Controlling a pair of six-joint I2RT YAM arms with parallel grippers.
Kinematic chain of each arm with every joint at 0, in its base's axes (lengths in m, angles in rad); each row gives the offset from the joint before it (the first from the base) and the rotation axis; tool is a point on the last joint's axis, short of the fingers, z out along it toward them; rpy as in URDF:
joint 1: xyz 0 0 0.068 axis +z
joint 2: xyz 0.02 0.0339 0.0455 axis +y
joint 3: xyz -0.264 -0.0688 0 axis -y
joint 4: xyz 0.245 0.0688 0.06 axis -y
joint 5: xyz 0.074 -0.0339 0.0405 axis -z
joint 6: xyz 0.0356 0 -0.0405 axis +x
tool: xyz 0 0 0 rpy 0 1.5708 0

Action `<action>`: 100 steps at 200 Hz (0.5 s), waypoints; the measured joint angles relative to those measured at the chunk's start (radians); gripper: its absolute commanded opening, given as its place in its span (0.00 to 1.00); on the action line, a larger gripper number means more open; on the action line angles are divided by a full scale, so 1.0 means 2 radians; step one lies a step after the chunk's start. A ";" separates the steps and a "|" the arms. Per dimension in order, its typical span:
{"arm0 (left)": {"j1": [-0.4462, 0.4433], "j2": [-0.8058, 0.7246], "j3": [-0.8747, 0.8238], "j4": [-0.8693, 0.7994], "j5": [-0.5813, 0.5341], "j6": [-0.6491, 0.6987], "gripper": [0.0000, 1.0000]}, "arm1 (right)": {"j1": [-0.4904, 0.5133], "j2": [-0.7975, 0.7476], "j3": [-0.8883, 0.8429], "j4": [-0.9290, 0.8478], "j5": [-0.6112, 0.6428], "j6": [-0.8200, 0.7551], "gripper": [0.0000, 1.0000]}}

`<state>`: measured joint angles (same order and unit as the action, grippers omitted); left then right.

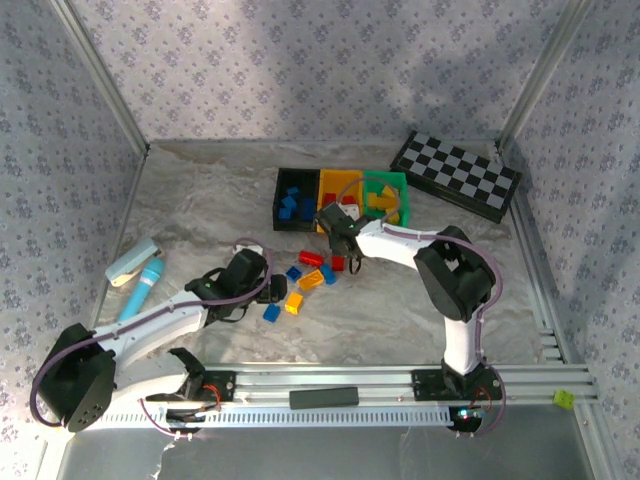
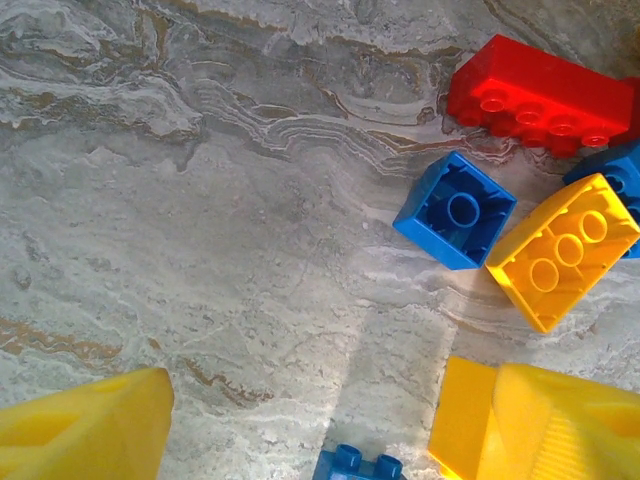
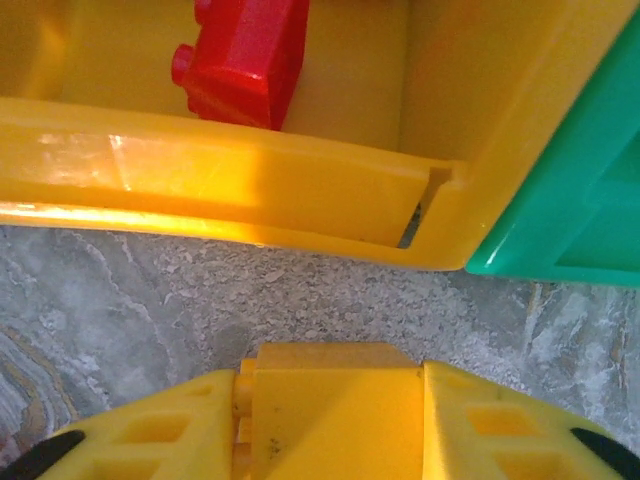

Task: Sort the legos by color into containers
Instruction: Pick up the lego from the center of the table.

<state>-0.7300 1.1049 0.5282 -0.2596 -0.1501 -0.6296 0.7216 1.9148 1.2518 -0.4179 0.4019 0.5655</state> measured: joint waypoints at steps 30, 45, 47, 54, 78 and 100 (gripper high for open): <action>0.002 0.000 -0.006 0.005 0.000 0.004 0.83 | 0.000 -0.014 -0.013 -0.005 0.002 -0.001 0.33; 0.005 0.000 -0.009 0.005 0.001 0.006 0.83 | -0.001 -0.027 -0.015 -0.017 0.003 -0.003 0.34; 0.005 0.000 -0.009 0.005 0.001 0.006 0.83 | -0.001 -0.028 -0.015 -0.018 0.004 -0.004 0.34; 0.005 0.000 -0.010 0.006 0.002 0.006 0.83 | -0.002 -0.038 -0.015 -0.022 0.006 -0.006 0.34; 0.005 0.000 -0.016 0.010 0.006 0.006 0.83 | -0.017 -0.080 -0.006 -0.033 0.009 -0.023 0.35; 0.005 0.001 -0.023 0.017 0.019 0.006 0.83 | -0.057 -0.100 0.027 -0.038 0.003 -0.044 0.35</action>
<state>-0.7197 1.1065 0.4828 -0.2256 -0.1131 -0.6186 0.6071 1.7149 1.3056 -0.4938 0.4080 0.4770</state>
